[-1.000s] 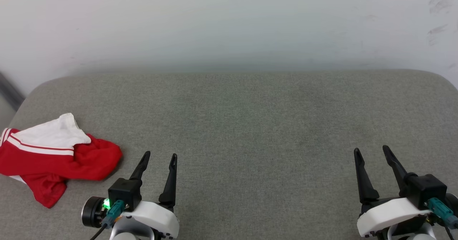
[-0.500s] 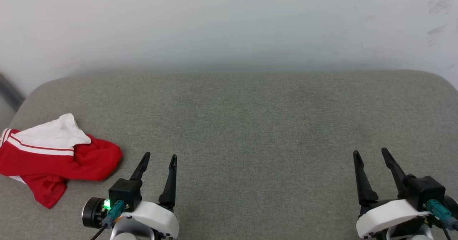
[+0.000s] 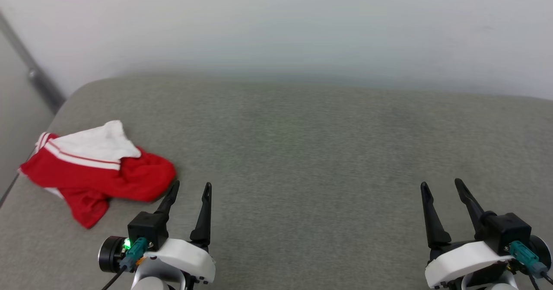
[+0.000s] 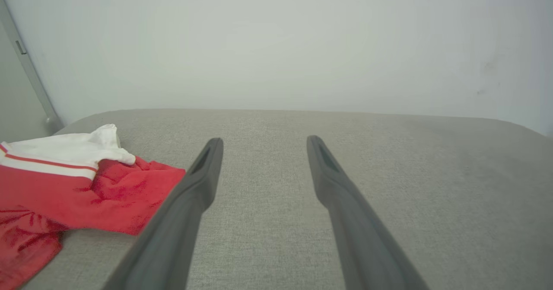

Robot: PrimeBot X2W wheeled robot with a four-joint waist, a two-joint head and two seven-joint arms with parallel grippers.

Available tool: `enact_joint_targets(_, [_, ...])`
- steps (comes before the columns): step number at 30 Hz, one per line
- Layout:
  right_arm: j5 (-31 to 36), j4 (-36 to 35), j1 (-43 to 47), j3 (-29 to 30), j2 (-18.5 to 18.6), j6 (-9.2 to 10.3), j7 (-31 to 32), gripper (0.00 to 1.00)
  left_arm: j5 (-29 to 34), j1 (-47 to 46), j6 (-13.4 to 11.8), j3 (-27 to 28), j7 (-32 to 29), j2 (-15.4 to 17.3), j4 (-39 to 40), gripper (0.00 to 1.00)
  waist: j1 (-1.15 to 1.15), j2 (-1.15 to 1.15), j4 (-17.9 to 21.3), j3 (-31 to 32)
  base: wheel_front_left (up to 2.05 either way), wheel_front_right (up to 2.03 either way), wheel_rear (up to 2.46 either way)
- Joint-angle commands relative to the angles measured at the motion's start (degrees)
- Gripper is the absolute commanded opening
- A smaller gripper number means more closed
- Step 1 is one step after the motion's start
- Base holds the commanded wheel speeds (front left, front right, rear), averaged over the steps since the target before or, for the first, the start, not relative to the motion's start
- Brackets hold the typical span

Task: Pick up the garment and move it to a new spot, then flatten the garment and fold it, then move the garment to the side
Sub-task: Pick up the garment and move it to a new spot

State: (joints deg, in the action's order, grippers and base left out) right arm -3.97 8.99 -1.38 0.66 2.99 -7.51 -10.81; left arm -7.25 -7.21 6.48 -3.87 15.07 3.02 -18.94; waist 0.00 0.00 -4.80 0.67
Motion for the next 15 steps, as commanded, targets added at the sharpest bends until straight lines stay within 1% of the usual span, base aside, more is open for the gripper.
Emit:
enact_joint_targets(1, [0.09, -0.44, -0.28, -0.20, -0.17, 0.04, -0.04, 1.00, -0.15, -0.47, -0.28, 0.21, 0.16, 0.01, 0.06, 1.00, 0.00, 0.00, -3.41, -0.46, 0.00, 0.00, 0.00])
enact_joint_targets(8, [0.11, -1.08, -1.11, -1.35, -0.16, 0.04, 0.21, 1.00, -0.57, -1.09, -0.86, 0.65, 0.16, -0.10, 0.64, 1.00, 0.00, 0.00, -12.43, -0.76, 0.00, 0.00, 0.00])
enact_joint_targets(15, [0.71, -1.82, -1.72, -2.56, -0.14, 0.04, 0.38, 1.00, -0.52, -1.44, -1.45, 1.49, 0.16, -0.12, 1.19, 1.00, 0.00, 0.00, -19.76, -1.11, 0.00, 0.00, 0.00])
